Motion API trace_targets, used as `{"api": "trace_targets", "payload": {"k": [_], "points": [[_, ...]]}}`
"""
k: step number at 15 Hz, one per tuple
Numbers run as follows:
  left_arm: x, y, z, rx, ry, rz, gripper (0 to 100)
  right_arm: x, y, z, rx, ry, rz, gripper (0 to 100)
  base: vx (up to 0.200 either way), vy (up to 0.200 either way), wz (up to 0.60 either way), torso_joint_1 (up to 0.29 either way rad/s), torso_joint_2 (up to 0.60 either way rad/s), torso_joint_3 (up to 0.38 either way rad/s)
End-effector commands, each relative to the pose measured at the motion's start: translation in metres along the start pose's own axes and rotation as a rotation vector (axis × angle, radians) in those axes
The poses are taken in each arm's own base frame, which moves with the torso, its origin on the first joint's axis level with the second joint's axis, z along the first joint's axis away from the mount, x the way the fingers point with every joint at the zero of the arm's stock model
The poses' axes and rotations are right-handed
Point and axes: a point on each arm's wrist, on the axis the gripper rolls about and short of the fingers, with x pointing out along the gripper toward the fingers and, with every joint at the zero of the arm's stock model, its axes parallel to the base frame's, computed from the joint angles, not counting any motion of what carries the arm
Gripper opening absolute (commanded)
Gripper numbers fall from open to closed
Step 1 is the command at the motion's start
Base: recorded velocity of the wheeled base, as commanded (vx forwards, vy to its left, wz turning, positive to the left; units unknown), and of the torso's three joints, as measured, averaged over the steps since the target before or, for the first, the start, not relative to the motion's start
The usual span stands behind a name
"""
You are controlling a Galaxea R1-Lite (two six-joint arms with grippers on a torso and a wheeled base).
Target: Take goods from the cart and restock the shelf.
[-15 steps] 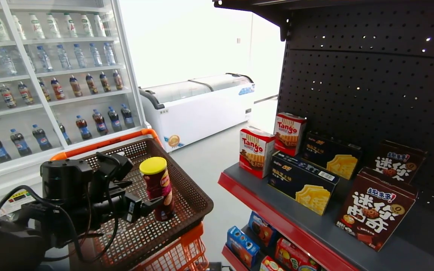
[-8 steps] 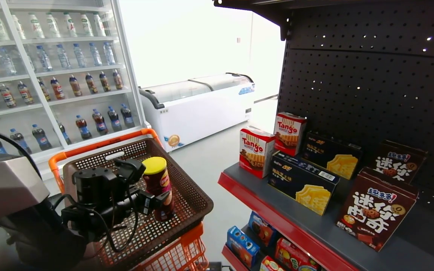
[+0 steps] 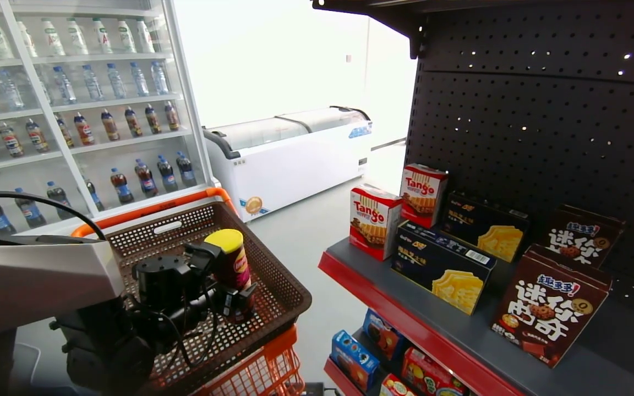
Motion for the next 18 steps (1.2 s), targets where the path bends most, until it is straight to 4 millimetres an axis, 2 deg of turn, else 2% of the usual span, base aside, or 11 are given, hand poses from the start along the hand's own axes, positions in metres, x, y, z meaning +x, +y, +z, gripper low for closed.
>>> {"api": "trace_targets", "payload": {"k": [1,4,5,10,11,15,16,18], "points": [[0.010,-0.001,-0.006,0.001,0.006,-0.002,100,0.000,0.000,0.000,0.000,0.002,0.001,100,0.000,0.000,0.00,0.000,0.00,0.000],[0.013,-0.001,-0.007,0.001,0.004,-0.001,100,0.000,0.000,0.000,0.000,0.002,0.001,100,0.000,0.000,0.00,0.000,0.00,0.000],[0.012,-0.001,-0.006,0.003,0.003,-0.001,0,0.000,0.000,0.000,0.000,0.002,0.001,100,0.000,0.000,0.00,0.000,0.00,0.000],[0.003,-0.014,-0.004,0.024,0.003,-0.022,0,0.000,0.000,0.000,0.000,0.002,0.001,100,0.000,0.000,0.00,0.000,0.00,0.000],[-0.009,-0.013,0.012,0.028,-0.031,-0.011,0,0.000,0.000,0.000,0.000,0.002,0.001,100,0.000,0.000,0.00,0.000,0.00,0.000],[-0.025,-0.008,0.050,0.027,-0.096,-0.027,0,0.000,0.000,0.000,0.000,0.002,0.001,100,0.000,0.000,0.00,0.000,0.00,0.000],[-0.029,-0.005,0.073,0.029,-0.127,-0.026,0,0.000,0.000,0.000,0.000,0.002,0.001,100,0.000,0.000,0.00,0.000,0.00,0.000],[-0.039,-0.002,0.104,0.032,-0.145,-0.054,0,0.000,0.000,0.000,0.000,0.002,0.001,100,0.000,0.000,0.00,0.000,0.00,0.000]]}}
